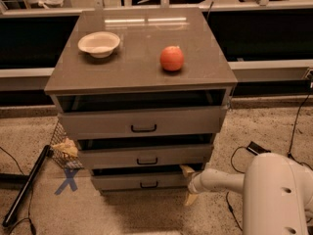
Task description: Open bottom drawer
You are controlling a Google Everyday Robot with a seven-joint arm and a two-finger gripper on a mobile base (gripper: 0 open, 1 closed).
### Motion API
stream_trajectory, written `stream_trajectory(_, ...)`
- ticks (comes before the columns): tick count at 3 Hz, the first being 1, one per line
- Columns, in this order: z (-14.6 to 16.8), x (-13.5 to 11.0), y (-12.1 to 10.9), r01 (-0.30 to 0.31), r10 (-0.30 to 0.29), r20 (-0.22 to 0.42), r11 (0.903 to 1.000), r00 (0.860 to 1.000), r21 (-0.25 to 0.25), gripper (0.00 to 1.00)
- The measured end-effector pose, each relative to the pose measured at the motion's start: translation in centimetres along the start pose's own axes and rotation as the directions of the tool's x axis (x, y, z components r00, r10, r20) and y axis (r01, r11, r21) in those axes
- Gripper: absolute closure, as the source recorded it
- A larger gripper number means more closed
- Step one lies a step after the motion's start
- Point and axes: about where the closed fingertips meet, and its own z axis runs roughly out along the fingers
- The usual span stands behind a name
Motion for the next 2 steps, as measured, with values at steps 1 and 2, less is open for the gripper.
stream_trajectory(1, 1.3, 1.1, -1.5, -0.015, 0.015, 0.023, 0.9999, 1.000, 0.002, 0.00)
stream_trajectory(2, 2.2, 2.0, -2.8, -0.027, 0.027, 0.030, 0.9996, 0.999, 0.006, 0.00)
